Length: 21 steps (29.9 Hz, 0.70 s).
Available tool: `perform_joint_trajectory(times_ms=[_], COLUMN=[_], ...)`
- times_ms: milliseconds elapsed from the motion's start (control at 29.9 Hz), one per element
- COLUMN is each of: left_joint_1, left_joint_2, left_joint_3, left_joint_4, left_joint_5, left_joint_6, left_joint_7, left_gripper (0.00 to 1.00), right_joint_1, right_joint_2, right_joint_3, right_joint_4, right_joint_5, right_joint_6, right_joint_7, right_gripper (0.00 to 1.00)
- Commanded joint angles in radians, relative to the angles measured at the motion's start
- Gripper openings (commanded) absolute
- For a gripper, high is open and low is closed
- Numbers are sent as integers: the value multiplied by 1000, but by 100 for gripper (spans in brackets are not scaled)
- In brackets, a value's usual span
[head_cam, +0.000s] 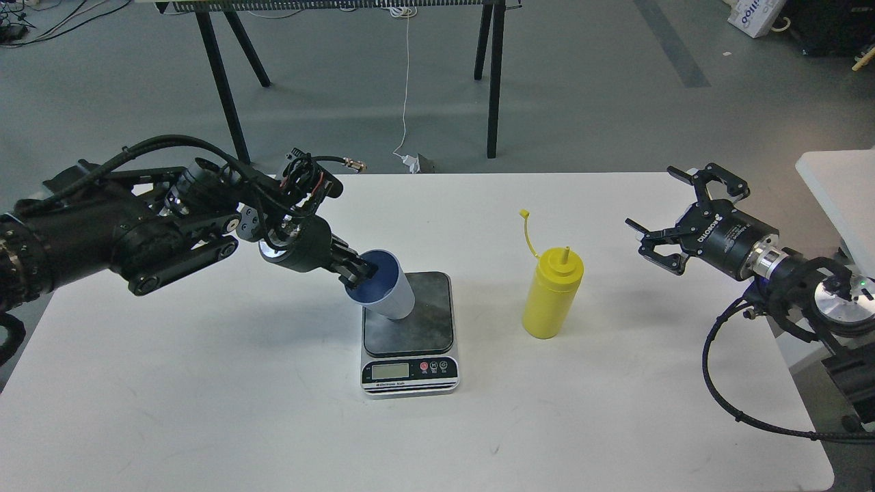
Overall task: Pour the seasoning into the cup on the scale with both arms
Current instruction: 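Carry the blue cup with the left gripper onto the scale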
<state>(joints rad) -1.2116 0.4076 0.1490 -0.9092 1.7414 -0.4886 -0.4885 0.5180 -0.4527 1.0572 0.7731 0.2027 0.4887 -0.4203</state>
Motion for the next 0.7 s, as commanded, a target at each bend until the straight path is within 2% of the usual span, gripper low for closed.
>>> perform_joint_trajectory(times_ms=[0, 234, 434, 501, 534, 601, 668], left_joint_1=[1, -2, -2, -5, -8, -11, -14], left_joint_2=[-1, -9, -6, -1, 0, -1, -6], left_joint_3=[-12, -14, -14, -16, -16, -17, -22], left_joint_4=[4, 4, 4, 4, 6, 13, 30], left_joint_5=[-11, -25, -68, -69, -77, -111, -152], left_joint_6=[0, 0, 0, 0, 0, 0, 0], left_joint_7=[0, 0, 0, 0, 0, 0, 0], left_gripper=[11, 21, 38, 49, 58, 82, 89], right_joint_1=[-3, -6, -10, -10, -12, -15, -16], right_joint_2=[-1, -4, -3, -3, -3, -3, -1], right_joint_3=[0, 1, 1, 1, 1, 1, 0], right_joint_4=[0, 0, 2, 2, 2, 2, 2], right_joint_5=[0, 0, 1, 1, 0, 0, 1], right_joint_6=[0, 0, 0, 0, 0, 0, 0], right_joint_7=[0, 0, 0, 0, 0, 0, 0], right_gripper=[97, 97, 97, 97, 97, 97, 97])
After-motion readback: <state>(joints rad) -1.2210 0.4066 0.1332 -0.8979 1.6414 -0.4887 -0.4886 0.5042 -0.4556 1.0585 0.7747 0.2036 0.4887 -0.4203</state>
